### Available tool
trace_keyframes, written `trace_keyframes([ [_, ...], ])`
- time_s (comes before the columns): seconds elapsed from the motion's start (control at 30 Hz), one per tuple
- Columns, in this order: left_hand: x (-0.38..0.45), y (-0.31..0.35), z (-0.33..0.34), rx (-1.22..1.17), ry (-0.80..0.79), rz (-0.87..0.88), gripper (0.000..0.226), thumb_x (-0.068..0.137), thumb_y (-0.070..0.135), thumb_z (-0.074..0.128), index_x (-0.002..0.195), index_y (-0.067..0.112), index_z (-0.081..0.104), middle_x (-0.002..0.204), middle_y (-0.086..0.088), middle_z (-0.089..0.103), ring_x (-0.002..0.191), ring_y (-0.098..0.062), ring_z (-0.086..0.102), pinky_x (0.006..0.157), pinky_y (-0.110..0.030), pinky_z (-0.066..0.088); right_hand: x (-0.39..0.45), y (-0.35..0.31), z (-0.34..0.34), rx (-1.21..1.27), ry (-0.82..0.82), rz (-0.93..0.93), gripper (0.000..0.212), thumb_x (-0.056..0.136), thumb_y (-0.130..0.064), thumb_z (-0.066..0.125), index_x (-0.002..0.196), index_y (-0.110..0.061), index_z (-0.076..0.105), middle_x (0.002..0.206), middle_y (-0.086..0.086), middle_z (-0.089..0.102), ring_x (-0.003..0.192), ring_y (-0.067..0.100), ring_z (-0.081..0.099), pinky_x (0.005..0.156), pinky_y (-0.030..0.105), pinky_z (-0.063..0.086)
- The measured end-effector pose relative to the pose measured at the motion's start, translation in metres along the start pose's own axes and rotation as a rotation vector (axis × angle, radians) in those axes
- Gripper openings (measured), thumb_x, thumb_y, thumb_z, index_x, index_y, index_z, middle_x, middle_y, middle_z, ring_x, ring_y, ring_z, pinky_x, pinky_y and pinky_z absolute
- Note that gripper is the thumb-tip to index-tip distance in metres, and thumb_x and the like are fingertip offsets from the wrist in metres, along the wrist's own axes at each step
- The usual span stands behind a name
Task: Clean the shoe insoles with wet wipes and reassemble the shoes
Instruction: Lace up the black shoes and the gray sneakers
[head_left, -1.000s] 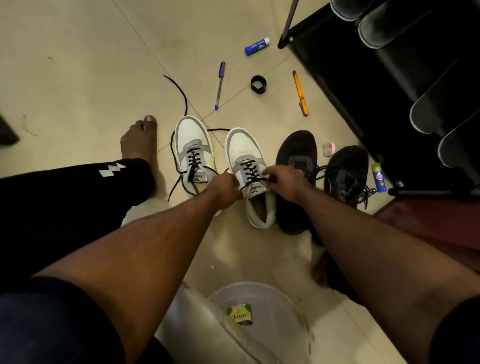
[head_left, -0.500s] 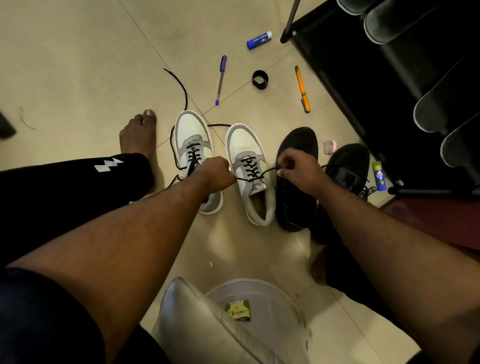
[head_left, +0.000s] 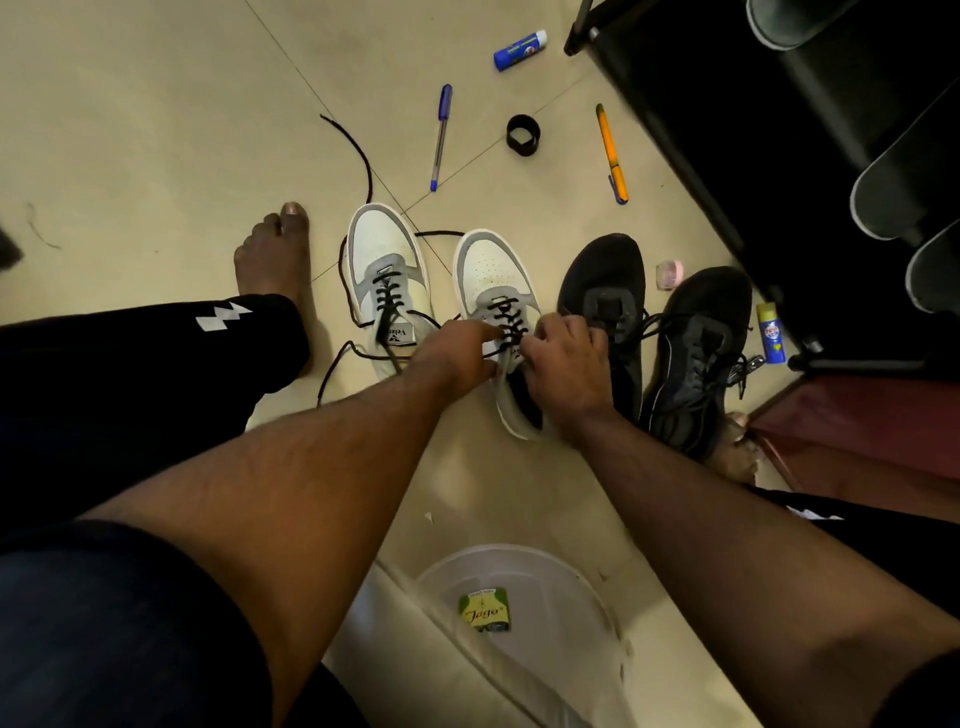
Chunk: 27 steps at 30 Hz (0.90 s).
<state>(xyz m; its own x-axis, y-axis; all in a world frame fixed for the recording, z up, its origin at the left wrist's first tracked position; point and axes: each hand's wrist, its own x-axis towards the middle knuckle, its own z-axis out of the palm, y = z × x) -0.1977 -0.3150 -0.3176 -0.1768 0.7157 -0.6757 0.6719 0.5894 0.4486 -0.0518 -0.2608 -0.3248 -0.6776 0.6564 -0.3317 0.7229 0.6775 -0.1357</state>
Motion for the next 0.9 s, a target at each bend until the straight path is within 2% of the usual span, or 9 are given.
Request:
trace_keyframes([
  [0.1, -0.003, 0.002, 0.007, 0.097, -0.037, -0.021, 0.055, 0.09, 0.026, 0.068, 0.142, 0.02, 0.05, 0.136, -0.009, 0.059, 0.122, -0.026, 0.057, 0.097, -0.037, 0.048, -0.01, 0.001, 0.004, 0.195, -0.014, 0.119, 0.02, 0.093, -0.024, 0.055, 0.109, -0.019, 0.066, 0.107, 0.006, 0.059, 0.1, 0.024, 0.054, 0.091, 0.04, 0.041],
  [0.27, -0.006, 0.003, 0.02, -0.024, -0.08, -0.014, 0.083, 0.085, 0.03, 0.073, 0.154, 0.023, 0.026, 0.142, -0.013, 0.054, 0.125, -0.03, 0.054, 0.099, -0.039, 0.049, -0.016, 0.002, 0.008, 0.351, -0.042, 0.176, 0.015, 0.093, -0.023, 0.057, 0.097, -0.012, 0.067, 0.098, 0.007, 0.06, 0.087, 0.025, 0.059, 0.078, 0.04, 0.05],
  [0.33, -0.006, 0.005, 0.021, -0.043, -0.068, -0.012, 0.088, 0.084, 0.032, 0.074, 0.155, 0.024, 0.024, 0.143, -0.013, 0.053, 0.125, -0.03, 0.054, 0.099, -0.04, 0.049, -0.015, 0.004, 0.006, 0.384, -0.057, 0.176, 0.013, 0.093, -0.022, 0.057, 0.095, -0.012, 0.065, 0.097, 0.005, 0.057, 0.085, 0.024, 0.058, 0.075, 0.042, 0.052],
  [0.47, -0.003, 0.008, 0.022, -0.01, -0.002, -0.037, 0.078, 0.088, 0.028, 0.071, 0.153, 0.028, 0.029, 0.139, -0.011, 0.056, 0.12, -0.028, 0.058, 0.094, -0.04, 0.052, -0.013, 0.006, 0.001, 0.439, -0.062, 0.137, 0.009, 0.093, -0.018, 0.056, 0.093, -0.012, 0.063, 0.097, 0.001, 0.051, 0.08, 0.021, 0.056, 0.068, 0.035, 0.049],
  [0.57, -0.002, 0.008, 0.02, -0.036, 0.002, -0.059, 0.064, 0.092, 0.021, 0.065, 0.15, 0.023, 0.037, 0.134, -0.012, 0.059, 0.116, -0.027, 0.059, 0.091, -0.038, 0.052, -0.014, 0.004, 0.002, 0.487, -0.078, 0.14, 0.009, 0.094, -0.02, 0.056, 0.091, -0.013, 0.062, 0.095, -0.003, 0.047, 0.078, 0.016, 0.052, 0.064, 0.029, 0.041],
  [0.67, 0.001, 0.004, 0.019, -0.059, -0.009, -0.056, 0.061, 0.092, 0.018, 0.065, 0.148, 0.019, 0.04, 0.134, -0.013, 0.059, 0.117, -0.027, 0.059, 0.09, -0.035, 0.049, -0.016, 0.003, 0.006, 0.539, -0.08, 0.144, 0.011, 0.093, -0.024, 0.06, 0.094, -0.014, 0.065, 0.093, -0.007, 0.046, 0.08, 0.013, 0.052, 0.067, 0.026, 0.038],
  [0.77, 0.0, -0.003, 0.02, -0.158, -0.021, -0.063, 0.074, 0.089, 0.017, 0.071, 0.152, 0.019, 0.034, 0.139, -0.013, 0.057, 0.121, -0.026, 0.057, 0.095, -0.034, 0.048, -0.018, 0.01, 0.007, 0.654, -0.02, 0.157, 0.015, 0.09, -0.025, 0.066, 0.097, -0.012, 0.067, 0.097, -0.003, 0.052, 0.085, 0.012, 0.054, 0.071, 0.025, 0.043],
  [0.83, -0.002, -0.008, 0.02, -0.261, -0.008, -0.062, 0.082, 0.085, 0.013, 0.075, 0.154, 0.02, 0.03, 0.137, -0.013, 0.058, 0.119, -0.025, 0.058, 0.093, -0.031, 0.047, -0.017, 0.017, 0.007, 0.7, 0.056, 0.162, 0.016, 0.089, -0.016, 0.065, 0.104, -0.009, 0.068, 0.104, 0.003, 0.059, 0.092, 0.016, 0.057, 0.079, 0.029, 0.049],
  [0.9, -0.003, -0.014, 0.021, -0.365, 0.008, -0.047, 0.08, 0.085, 0.011, 0.074, 0.153, 0.021, 0.033, 0.129, -0.013, 0.062, 0.114, -0.023, 0.06, 0.09, -0.026, 0.047, -0.014, 0.024, 0.006, 0.726, 0.082, 0.214, 0.028, 0.09, -0.001, 0.057, 0.115, -0.008, 0.066, 0.114, 0.009, 0.063, 0.103, 0.022, 0.059, 0.091, 0.031, 0.049],
])
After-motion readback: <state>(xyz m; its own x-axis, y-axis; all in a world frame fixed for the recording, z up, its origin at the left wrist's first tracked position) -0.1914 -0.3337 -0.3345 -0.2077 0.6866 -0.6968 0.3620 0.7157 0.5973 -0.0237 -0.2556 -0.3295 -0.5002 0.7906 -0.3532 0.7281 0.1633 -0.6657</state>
